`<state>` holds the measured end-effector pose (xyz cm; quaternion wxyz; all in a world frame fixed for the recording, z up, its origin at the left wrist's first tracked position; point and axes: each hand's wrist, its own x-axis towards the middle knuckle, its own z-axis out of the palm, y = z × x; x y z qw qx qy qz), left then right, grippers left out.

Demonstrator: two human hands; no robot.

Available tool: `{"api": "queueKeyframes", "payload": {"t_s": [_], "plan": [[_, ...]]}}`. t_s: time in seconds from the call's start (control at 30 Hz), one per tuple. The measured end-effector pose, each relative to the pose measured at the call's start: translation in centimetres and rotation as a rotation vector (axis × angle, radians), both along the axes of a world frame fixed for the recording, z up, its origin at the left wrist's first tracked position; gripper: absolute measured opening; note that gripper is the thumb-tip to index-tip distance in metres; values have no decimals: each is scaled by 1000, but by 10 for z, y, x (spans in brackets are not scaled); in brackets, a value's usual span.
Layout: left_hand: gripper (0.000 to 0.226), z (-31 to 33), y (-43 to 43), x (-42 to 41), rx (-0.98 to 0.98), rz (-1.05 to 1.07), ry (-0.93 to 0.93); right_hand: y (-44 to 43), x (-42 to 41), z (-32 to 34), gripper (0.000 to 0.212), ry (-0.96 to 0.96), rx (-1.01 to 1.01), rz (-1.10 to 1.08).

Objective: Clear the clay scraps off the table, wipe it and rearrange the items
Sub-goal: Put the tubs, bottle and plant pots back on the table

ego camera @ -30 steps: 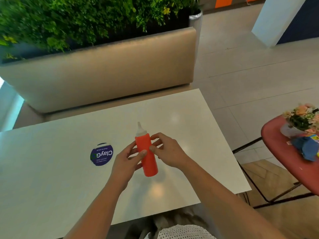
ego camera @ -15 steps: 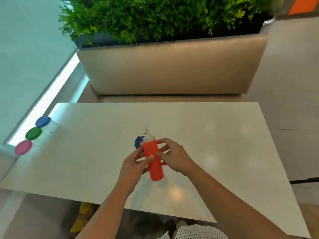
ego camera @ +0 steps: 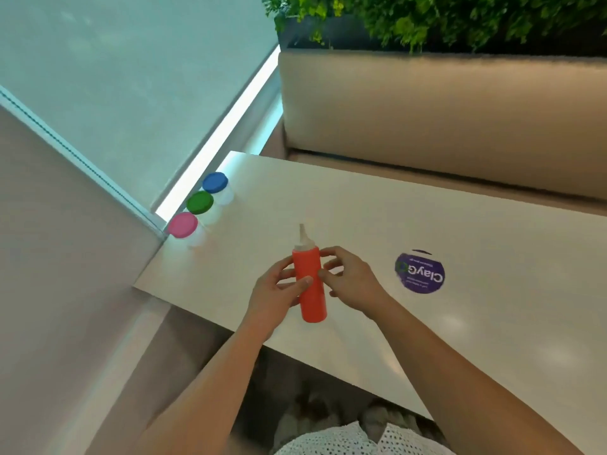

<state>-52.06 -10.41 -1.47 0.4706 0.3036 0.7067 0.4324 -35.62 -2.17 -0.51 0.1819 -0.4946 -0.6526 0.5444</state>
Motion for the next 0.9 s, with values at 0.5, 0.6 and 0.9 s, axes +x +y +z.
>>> {"api": "queueKeyframes", "payload": {"t_s": [0.5, 0.6, 0.9], "plan": [[80, 18, -39, -83, 82, 282, 144, -9, -123, 31, 44, -11, -23, 332], [73, 18, -47, -106, 110, 429, 91, -14, -154, 39, 55, -19, -40, 450], [70, 6, -60, -212, 50, 638, 226, -5, -284, 12, 74, -250, 151, 615]]}}
